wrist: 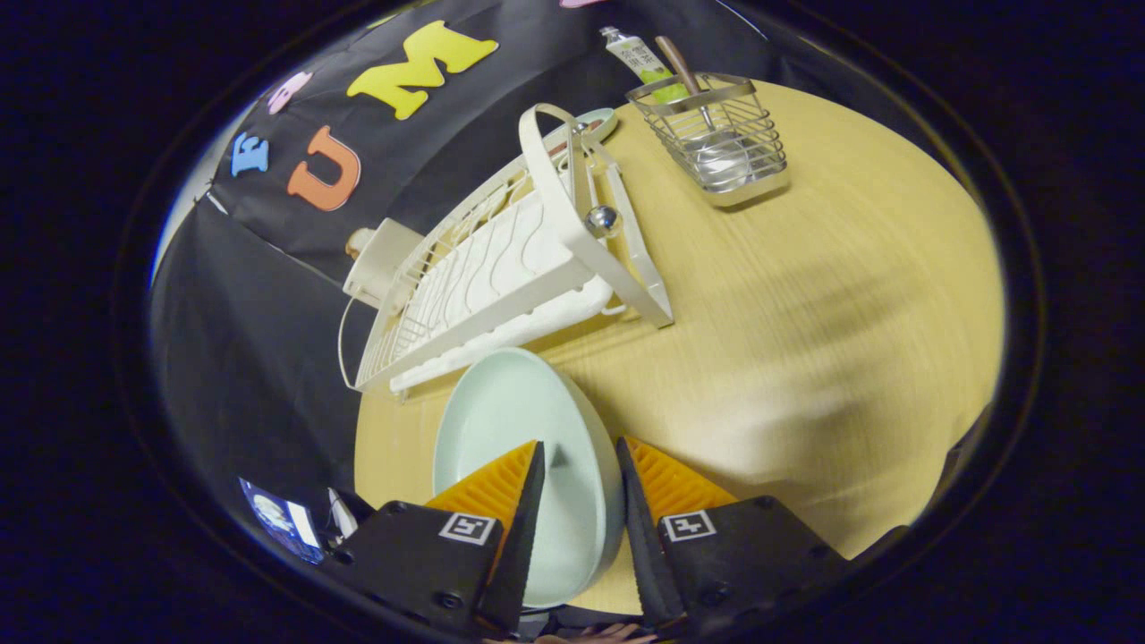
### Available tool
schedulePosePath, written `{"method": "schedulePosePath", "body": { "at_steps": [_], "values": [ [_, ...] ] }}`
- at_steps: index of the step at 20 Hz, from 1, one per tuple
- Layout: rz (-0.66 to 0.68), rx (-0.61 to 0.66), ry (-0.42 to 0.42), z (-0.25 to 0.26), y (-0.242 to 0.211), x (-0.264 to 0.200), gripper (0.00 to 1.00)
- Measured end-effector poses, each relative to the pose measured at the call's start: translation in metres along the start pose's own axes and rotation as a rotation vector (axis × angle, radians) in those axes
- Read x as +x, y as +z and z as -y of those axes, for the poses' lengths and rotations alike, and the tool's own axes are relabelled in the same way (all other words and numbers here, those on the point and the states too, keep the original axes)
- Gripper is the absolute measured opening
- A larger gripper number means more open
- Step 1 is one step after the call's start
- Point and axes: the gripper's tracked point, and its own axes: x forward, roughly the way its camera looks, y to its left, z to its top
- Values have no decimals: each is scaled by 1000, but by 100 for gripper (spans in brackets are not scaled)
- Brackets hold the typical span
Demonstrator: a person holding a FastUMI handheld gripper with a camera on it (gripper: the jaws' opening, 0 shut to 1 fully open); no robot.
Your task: Take the plate from the dish rack, then take the spoon from the basket and place it into the plate.
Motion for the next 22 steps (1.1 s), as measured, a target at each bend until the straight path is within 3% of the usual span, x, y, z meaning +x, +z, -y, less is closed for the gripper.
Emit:
{"method": "schedulePosePath", "body": {
  "at_steps": [4, 5, 10, 12, 17, 22],
  "values": [
    [115, -74, -34, 3, 14, -21, 57],
    [175, -124, -54, 5, 21, -30, 66],
    [540, -366, -231, 9, 58, -105, 86],
    [651, -413, -300, 9, 76, -128, 100],
    [805, -406, -338, 3, 134, -159, 100],
    [781, -419, -348, 9, 205, -129, 100]
  ]
}}
